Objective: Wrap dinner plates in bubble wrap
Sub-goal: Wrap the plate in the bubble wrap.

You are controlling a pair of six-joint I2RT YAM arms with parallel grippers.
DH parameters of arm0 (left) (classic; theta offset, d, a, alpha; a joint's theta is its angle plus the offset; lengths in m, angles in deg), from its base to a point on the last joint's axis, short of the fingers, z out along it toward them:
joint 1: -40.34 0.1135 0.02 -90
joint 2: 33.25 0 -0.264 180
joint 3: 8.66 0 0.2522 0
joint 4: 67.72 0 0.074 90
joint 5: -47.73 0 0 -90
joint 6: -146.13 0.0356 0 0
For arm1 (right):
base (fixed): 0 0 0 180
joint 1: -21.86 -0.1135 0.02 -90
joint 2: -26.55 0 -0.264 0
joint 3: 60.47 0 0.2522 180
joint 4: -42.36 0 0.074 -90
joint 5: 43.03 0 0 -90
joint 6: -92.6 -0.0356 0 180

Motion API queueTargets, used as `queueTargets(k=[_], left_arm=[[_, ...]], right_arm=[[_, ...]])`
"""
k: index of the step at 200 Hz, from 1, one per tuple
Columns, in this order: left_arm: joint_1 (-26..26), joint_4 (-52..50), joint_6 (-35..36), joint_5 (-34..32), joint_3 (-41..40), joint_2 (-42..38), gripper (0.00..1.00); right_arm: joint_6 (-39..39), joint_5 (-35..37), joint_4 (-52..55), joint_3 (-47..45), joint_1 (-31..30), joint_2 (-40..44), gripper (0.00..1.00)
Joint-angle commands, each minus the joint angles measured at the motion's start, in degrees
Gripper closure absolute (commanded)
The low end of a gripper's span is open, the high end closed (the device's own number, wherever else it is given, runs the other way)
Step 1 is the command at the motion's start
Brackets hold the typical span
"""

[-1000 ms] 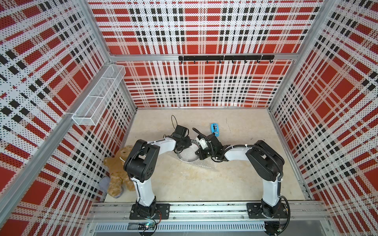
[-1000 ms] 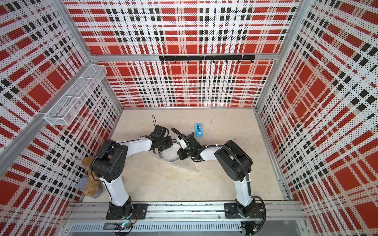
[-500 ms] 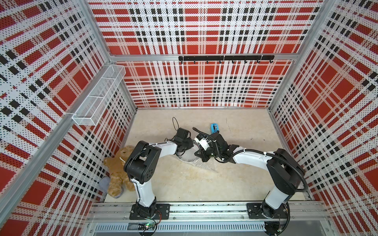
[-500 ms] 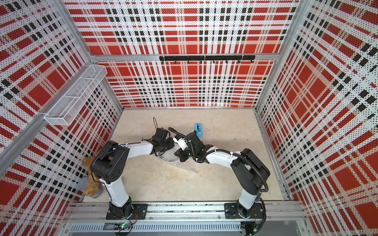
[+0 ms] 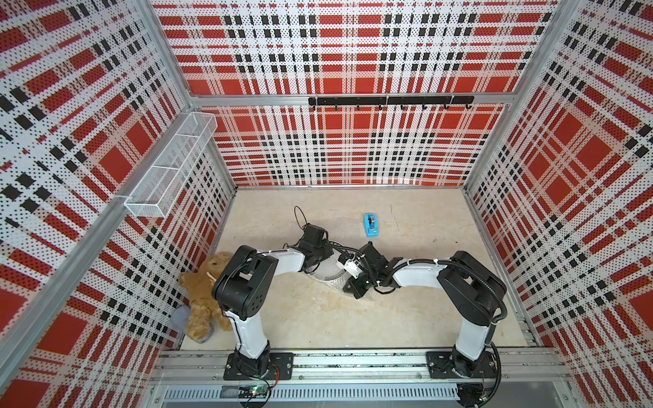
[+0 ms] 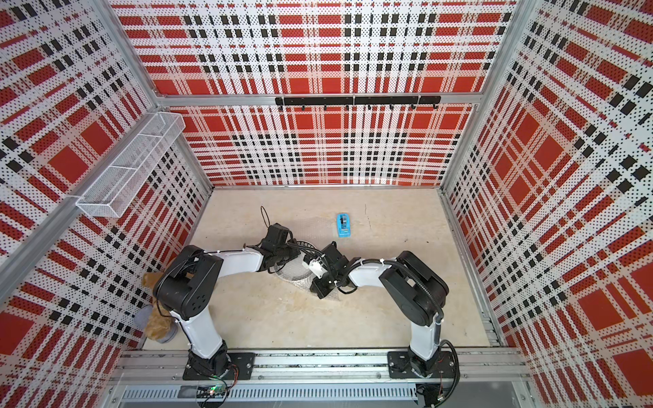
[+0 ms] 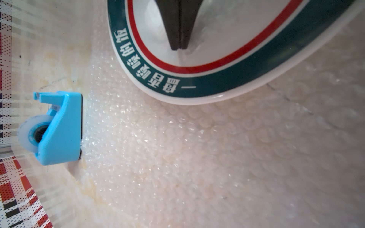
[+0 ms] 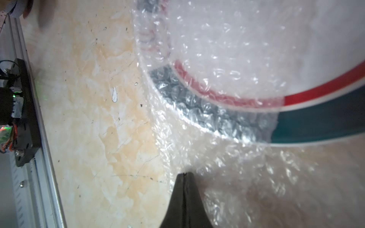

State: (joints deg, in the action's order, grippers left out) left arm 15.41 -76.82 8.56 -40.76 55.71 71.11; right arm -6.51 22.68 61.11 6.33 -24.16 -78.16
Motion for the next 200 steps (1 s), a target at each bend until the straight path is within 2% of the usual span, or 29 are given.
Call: queueTargets(k=[1,63,89,110,117,129,139,157,182,200], left_arm=[[1.1,-8.0,-1.9,-3.6,-4.2,2.8,1.0],[1.2,-6.4,-2.0,-3.8,-5.7,2.9,1.0],[1.0,-6.3,-1.4,-2.9,-5.8,2.9,1.0],[0.8,-6.4,-1.4,-2.4,-6.1,2.2,1.0],[0.6,-6.3,-1.4,-2.2,-6.1,1.9,1.0],[0.3,-6.2,-1.5,-1.9,-6.0,1.7,1.0],[0.0,-6.2,-1.5,-1.7,-5.8,1.5,1.0],[-0.4,-6.2,-1.6,-1.7,-5.4,1.3,1.0],[-0.5,-6.3,-1.6,-1.6,-5.2,1.0,1.0],[-0.6,-6.3,-1.5,-1.6,-5.2,0.9,1.0]], right_arm=[[-0.7,2.6,5.5,-4.3,-0.4,2.3,1.0],[-13.0,4.5,6.7,-16.1,0.0,14.5,1.0],[-16.2,6.1,10.6,-19.1,0.0,18.7,1.0],[-19.4,8.2,13.1,-20.0,0.0,25.3,1.0],[-20.3,8.1,13.2,-20.0,0.3,27.8,0.92],[-22.1,5.9,10.9,-20.7,1.8,31.4,0.73],[-25.9,0.8,7.4,-22.1,4.9,32.4,0.62],[-30.3,-3.9,2.9,-25.0,9.1,31.9,0.56],[-30.3,-4.5,4.4,-24.9,9.3,30.7,0.45],[-29.7,-7.1,5.4,-24.4,9.4,28.1,0.41]])
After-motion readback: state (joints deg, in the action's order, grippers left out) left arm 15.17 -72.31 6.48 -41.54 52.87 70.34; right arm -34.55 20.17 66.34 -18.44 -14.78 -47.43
